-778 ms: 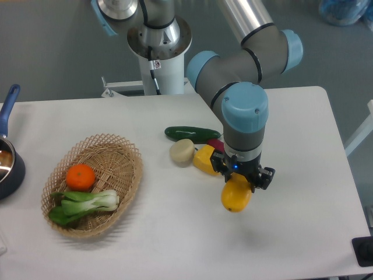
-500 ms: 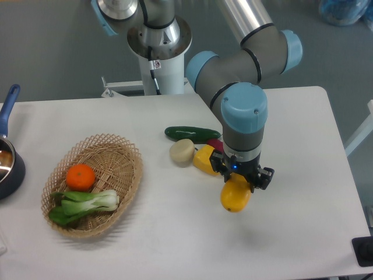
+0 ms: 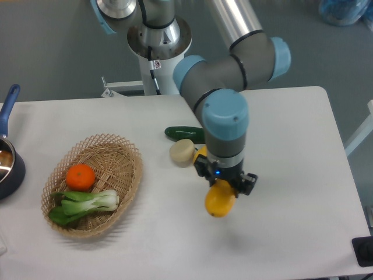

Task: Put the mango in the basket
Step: 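Lift the held yellow mango and carry it toward the wicker basket, then lower the mango into the basket beside the orange and open the gripper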

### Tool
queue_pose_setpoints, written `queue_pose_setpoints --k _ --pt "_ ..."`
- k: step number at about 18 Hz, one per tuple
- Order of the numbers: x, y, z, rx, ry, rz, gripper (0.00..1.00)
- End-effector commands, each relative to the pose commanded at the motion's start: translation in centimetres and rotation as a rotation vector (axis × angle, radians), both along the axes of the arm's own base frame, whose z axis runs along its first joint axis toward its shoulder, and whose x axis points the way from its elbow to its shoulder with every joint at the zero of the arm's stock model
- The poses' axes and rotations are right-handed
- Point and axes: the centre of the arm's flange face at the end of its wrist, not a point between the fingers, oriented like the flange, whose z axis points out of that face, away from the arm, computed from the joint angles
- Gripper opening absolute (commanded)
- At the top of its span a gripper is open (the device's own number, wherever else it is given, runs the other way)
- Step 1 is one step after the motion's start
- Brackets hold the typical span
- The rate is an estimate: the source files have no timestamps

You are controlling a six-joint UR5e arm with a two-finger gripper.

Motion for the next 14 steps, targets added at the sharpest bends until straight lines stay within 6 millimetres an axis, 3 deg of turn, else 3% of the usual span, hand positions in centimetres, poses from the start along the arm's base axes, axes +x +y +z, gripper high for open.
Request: queue_pose_setpoints --k 6,8,12,14 --pt "7.6 3.6 -1.4 0.012 -0.014 -0.12 0.25" --pt "12.1 4.5 -1.0 0.031 -0.042 -0.184 0.26" --pt "19.2 0.9 -4.4 0.007 -0.076 -0.331 0.26" --pt "20.8 -1.0 -5.3 0.033 -0.046 -0.391 0.27"
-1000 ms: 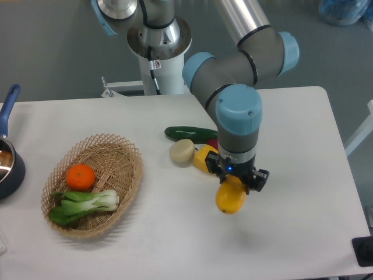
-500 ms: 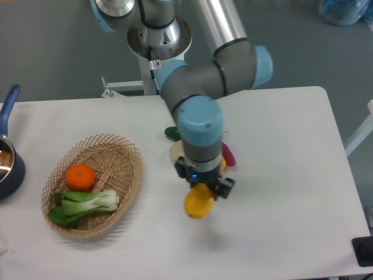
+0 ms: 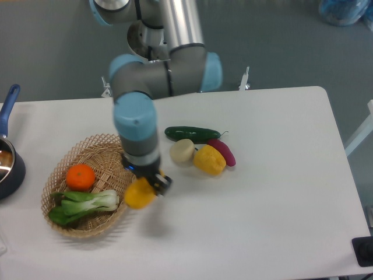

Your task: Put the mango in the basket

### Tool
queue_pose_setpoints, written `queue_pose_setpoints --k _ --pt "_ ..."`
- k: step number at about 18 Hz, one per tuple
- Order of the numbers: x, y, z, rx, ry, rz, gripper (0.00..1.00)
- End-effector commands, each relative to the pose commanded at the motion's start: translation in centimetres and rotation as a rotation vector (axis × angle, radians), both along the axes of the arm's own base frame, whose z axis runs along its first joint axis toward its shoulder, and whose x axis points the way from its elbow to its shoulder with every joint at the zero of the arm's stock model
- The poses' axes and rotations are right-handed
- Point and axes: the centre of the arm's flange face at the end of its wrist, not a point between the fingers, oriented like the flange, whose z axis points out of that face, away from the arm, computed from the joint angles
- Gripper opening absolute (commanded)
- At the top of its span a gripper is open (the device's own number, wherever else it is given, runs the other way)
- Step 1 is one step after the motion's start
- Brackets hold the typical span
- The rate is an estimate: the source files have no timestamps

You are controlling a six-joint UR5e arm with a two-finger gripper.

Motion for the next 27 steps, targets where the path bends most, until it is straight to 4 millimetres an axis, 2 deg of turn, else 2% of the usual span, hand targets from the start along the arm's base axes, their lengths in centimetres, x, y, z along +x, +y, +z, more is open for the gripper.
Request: queue_pose_setpoints --k 2,4,6,8,10,11,12,17,18,21,27 --pt "0.5 -0.7 -0.9 0.005 0.014 -0.061 0.29" --pt "0.6 -0.7 -0.9 0.005 0.015 -0.086 0.3" --pt "2.0 -0.5 -1.3 -0.004 0.01 -0.108 0.3" --pt "2.9 -0.4 -2.0 -0.018 0.004 -0.121 0.35" --pt "2.9 -0.4 -2.1 -0.018 0.002 -0.118 0.58" --pt "2.9 -0.4 -2.0 -0.015 0.001 -0.116 0.84" --pt "2.9 -0.4 -2.0 -0.014 0.0 -0.115 1.0" --pt "2.3 -0.3 -1.6 -0.003 -0.003 -0.074 1.0" --pt "1.7 -0.1 -0.9 0.011 0.003 -0.033 1.0" --pt "-1.9 -0.5 0.8 0.046 0.019 0.078 1.0" --pt "-11.5 -4.7 3.4 0.084 0.052 0.251 1.0"
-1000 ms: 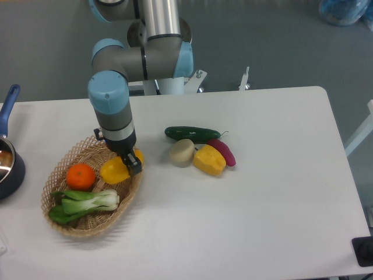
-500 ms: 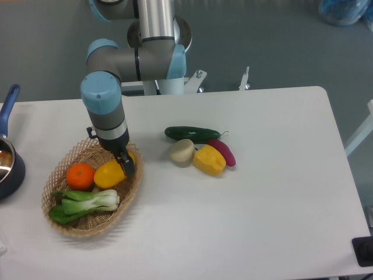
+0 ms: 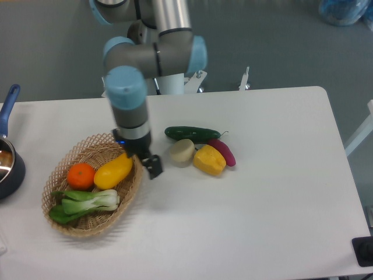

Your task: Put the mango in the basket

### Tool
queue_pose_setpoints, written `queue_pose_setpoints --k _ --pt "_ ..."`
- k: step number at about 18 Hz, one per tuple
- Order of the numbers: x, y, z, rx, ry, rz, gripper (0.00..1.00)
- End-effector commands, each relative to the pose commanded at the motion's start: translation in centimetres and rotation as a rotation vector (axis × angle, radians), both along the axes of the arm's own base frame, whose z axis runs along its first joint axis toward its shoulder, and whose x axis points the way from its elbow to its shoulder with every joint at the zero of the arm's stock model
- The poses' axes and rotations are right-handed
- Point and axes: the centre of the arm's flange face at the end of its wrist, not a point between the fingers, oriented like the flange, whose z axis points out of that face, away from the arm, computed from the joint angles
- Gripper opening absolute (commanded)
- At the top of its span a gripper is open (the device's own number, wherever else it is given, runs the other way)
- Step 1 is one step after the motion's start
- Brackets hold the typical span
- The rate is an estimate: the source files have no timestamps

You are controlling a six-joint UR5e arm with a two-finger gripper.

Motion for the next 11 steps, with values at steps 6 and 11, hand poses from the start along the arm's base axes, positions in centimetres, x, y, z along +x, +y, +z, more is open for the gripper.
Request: queue_pose_setpoints --k 6,11 --pt "-7.6 -3.8 1.9 0.026 0.03 0.026 1.0" --pt "-13.3 -7.6 2.5 0.013 0.065 0.007 1.0"
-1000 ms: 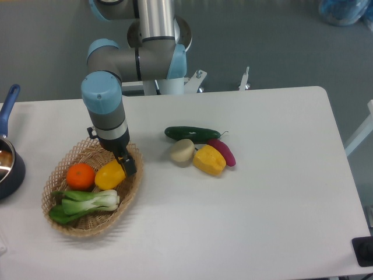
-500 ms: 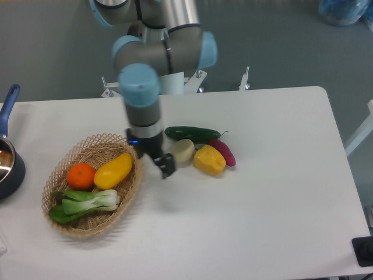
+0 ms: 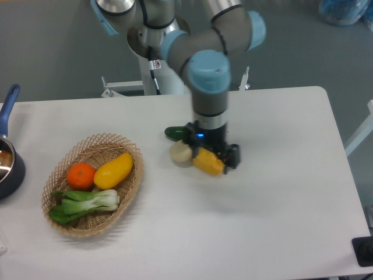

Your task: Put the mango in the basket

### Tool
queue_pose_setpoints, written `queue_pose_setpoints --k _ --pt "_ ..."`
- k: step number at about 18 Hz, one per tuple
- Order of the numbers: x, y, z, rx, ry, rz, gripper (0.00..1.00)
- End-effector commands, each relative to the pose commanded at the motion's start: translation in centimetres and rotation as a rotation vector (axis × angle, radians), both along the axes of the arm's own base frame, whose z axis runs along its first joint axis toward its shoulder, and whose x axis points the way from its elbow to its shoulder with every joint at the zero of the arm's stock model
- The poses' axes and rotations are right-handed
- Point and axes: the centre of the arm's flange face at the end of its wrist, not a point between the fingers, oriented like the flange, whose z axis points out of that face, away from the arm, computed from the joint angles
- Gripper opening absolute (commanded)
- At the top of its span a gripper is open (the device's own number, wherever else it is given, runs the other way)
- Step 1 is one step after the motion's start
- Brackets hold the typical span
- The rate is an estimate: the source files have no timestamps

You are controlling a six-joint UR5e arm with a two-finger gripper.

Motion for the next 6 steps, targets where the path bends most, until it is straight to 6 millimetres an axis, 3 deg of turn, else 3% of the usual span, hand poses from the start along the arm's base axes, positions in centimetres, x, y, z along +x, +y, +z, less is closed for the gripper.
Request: queue_pose_setpoints --k 6 --pt "-3.4 -4.5 -0.6 -0.033 0.009 -0.032 1.0"
